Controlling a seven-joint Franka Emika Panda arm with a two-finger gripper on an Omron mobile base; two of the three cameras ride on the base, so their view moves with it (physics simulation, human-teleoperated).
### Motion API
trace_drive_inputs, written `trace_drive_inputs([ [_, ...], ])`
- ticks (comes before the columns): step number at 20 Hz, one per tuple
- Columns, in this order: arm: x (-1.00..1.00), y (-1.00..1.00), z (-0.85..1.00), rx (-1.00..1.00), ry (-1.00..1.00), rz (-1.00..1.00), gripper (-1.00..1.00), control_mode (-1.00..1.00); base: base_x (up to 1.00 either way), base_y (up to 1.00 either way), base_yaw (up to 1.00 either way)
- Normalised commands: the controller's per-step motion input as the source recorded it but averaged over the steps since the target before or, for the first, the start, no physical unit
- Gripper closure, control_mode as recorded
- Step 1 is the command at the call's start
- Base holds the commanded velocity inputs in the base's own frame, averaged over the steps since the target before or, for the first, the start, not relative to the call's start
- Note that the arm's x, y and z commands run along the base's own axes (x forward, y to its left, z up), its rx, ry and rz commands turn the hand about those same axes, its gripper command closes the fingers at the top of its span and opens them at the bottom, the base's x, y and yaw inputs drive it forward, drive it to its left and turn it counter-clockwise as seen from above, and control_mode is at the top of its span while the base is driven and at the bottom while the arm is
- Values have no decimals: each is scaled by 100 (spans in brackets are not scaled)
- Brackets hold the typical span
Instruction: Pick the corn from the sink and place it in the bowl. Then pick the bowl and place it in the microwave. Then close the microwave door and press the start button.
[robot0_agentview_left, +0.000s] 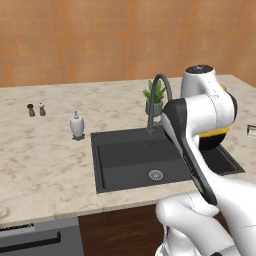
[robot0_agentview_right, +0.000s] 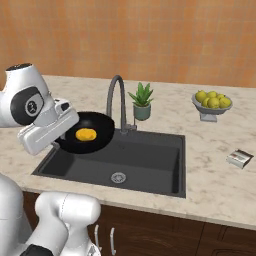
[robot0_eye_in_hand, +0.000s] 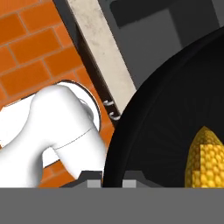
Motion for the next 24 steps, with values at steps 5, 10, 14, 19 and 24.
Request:
trace_drive_inputs([
  [5, 1, 3, 0, 2, -4, 16, 100, -100, 0, 0, 0],
  [10, 0, 0, 0, 0, 0, 0, 100, 100, -62, -2, 0],
  [14, 0, 0, 0, 0, 0, 0, 100, 100, -78, -10, -7],
  [19, 0, 0, 0, 0, 0, 0, 100, 100, -2, -36, -67],
  [24, 0, 0, 0, 0, 0, 0, 100, 100, 0, -51, -79],
])
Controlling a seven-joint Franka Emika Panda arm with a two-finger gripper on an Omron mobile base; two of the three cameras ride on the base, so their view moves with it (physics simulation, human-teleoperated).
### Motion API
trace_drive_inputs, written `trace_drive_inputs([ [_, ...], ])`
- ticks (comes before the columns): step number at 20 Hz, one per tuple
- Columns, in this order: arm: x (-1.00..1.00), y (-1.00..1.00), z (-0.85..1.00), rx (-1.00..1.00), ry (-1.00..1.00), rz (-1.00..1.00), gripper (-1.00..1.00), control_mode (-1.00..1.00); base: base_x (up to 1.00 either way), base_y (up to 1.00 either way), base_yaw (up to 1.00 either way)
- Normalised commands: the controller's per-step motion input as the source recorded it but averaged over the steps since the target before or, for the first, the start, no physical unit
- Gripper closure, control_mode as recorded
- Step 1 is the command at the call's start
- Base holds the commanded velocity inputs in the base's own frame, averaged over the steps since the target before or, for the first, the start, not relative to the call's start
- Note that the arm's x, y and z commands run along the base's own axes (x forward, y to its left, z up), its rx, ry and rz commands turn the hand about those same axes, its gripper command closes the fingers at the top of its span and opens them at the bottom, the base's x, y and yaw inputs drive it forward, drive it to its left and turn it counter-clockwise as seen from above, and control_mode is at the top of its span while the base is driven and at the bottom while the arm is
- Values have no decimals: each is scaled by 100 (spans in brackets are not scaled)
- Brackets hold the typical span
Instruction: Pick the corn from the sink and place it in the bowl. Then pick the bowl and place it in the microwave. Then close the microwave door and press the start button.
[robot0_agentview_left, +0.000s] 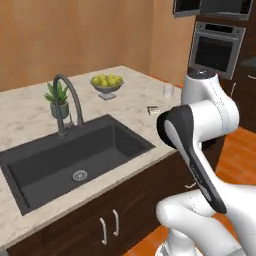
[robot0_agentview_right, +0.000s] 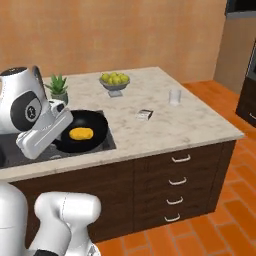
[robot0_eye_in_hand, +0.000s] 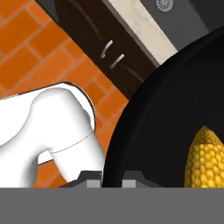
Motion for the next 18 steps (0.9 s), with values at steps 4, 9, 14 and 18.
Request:
trace_drive_inputs([
  [4, 0, 0, 0, 0, 0, 0, 100, 100, 13, -40, -77],
  [9, 0, 0, 0, 0, 0, 0, 100, 100, 21, -39, -74],
  [14, 0, 0, 0, 0, 0, 0, 100, 100, 55, -25, -65],
  [18, 0, 0, 0, 0, 0, 0, 100, 100, 78, -20, -57],
])
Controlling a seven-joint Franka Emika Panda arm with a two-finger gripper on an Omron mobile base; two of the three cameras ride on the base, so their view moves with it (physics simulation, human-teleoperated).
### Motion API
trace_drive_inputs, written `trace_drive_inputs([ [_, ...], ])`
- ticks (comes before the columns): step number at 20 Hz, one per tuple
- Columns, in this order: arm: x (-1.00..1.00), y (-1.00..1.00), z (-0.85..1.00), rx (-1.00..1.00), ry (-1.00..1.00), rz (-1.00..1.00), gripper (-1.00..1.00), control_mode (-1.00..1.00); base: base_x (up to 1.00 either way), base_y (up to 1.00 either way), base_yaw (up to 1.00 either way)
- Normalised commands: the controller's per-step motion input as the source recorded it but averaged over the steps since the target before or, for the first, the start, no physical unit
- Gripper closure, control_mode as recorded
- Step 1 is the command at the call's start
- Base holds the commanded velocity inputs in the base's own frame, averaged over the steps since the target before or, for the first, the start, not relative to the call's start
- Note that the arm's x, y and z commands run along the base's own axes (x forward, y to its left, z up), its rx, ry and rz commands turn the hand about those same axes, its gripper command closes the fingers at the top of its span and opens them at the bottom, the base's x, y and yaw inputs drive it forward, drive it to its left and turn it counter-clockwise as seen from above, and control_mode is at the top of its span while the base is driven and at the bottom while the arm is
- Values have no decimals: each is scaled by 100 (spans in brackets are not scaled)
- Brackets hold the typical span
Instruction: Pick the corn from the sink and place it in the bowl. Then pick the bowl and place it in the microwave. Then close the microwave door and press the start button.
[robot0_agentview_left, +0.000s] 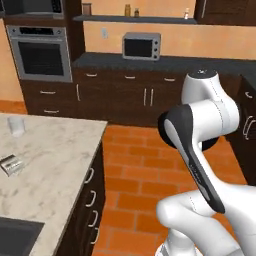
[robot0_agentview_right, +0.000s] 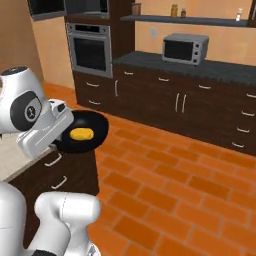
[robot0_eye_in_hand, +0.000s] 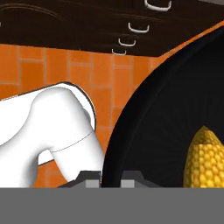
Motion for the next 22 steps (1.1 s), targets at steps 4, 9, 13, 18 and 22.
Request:
trace_drive_inputs([
  [4, 0, 0, 0, 0, 0, 0, 100, 100, 99, -16, -48],
  [9, 0, 0, 0, 0, 0, 0, 100, 100, 100, -16, -43],
  [13, 0, 0, 0, 0, 0, 0, 100, 100, 100, -8, -38],
  [18, 0, 0, 0, 0, 0, 0, 100, 100, 100, 0, -31],
  [22, 0, 0, 0, 0, 0, 0, 100, 100, 100, 1, -7],
])
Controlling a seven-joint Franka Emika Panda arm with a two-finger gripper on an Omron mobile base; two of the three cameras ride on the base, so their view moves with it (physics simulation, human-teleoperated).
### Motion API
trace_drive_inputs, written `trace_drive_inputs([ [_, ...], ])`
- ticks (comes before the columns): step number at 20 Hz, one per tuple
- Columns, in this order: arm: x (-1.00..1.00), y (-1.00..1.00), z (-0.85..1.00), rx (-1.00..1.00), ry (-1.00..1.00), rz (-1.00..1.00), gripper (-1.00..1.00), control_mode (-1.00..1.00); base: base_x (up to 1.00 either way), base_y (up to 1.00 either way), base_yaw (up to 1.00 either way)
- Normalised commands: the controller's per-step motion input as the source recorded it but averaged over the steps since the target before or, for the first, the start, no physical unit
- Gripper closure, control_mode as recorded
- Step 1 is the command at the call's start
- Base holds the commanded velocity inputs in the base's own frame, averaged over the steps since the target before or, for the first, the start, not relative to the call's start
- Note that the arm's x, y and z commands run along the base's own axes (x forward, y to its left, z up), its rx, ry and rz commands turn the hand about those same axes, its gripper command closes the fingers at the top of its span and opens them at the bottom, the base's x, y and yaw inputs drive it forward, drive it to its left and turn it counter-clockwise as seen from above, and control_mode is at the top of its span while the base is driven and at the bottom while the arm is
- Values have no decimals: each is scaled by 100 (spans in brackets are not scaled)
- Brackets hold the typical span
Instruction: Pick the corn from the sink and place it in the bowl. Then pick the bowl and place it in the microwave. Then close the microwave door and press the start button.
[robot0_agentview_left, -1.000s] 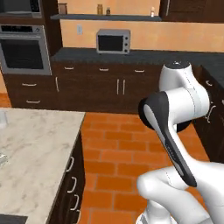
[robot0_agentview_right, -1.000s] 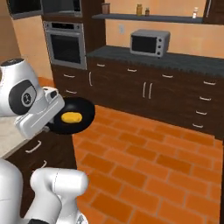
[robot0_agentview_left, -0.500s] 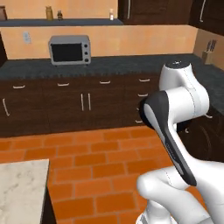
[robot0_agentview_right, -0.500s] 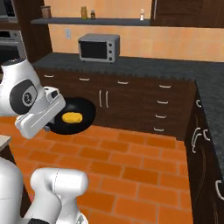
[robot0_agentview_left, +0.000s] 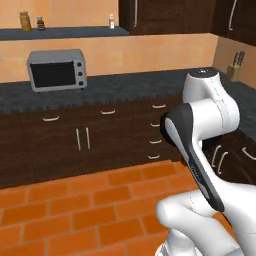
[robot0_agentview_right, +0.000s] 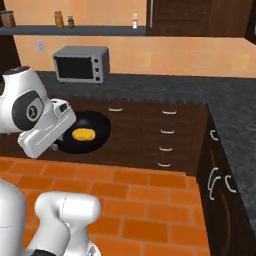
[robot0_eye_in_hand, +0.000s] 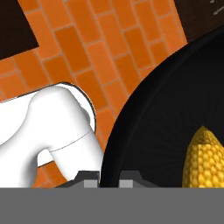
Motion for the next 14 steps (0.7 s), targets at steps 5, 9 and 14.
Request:
trace_drive_inputs([
  [5, 0, 0, 0, 0, 0, 0, 100, 100, 100, 0, 55],
  [9, 0, 0, 0, 0, 0, 0, 100, 100, 100, 0, 75],
  [14, 0, 0, 0, 0, 0, 0, 100, 100, 100, 0, 73],
])
